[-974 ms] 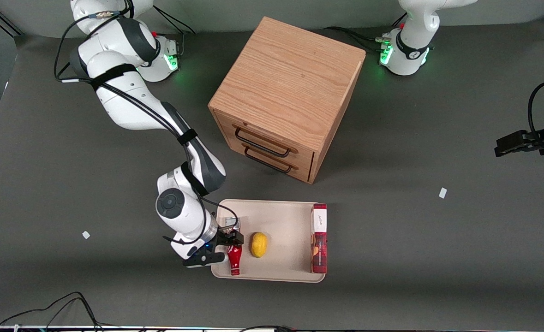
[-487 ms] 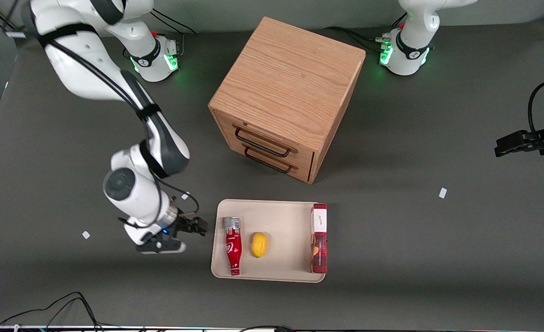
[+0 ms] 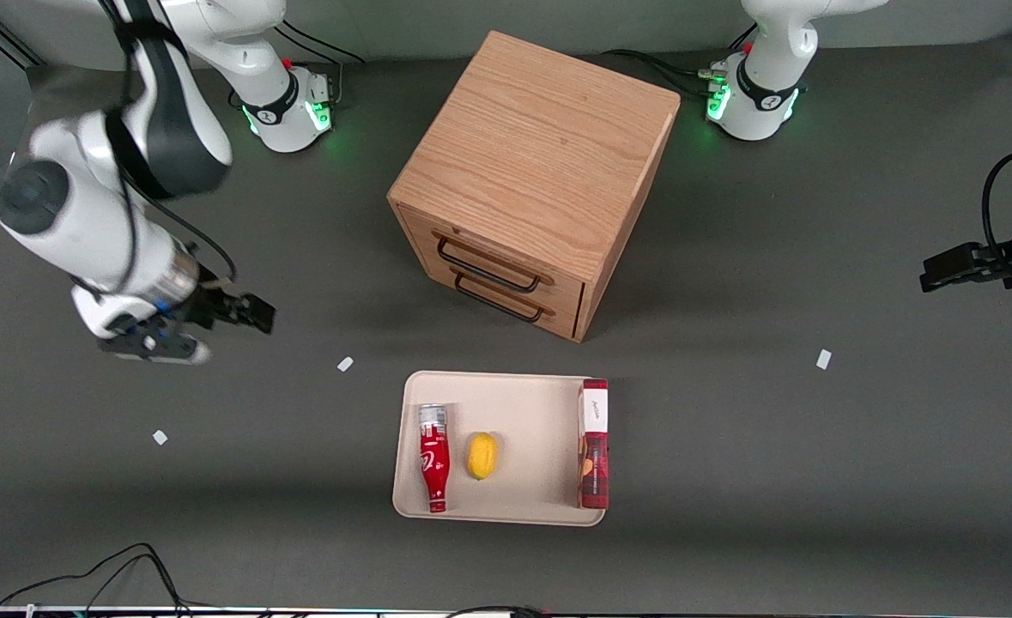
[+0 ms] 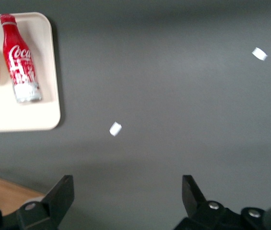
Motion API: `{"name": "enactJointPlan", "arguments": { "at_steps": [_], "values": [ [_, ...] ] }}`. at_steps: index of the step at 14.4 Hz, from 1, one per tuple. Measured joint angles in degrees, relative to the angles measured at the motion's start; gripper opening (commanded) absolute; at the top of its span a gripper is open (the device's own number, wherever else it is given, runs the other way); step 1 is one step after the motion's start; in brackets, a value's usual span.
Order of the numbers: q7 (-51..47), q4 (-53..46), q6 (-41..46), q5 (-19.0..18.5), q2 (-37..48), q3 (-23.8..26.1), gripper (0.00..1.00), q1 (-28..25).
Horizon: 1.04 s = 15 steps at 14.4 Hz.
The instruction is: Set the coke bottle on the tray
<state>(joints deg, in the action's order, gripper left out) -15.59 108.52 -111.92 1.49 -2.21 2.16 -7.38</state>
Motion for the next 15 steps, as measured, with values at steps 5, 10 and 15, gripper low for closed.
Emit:
{"name": "enactJointPlan", "arguments": {
  "at_steps": [5, 10, 15],
  "values": [
    [10.3, 3.4, 8.0, 4.3, 10.1, -9.0, 1.00, 0.2],
    [9.0, -0.2, 15.0, 1.6, 12.0, -9.2, 1.00, -0.3],
    [4.2, -2.8, 16.5, 0.6, 11.8, -8.4, 1.00, -1.3]
  ]
}}
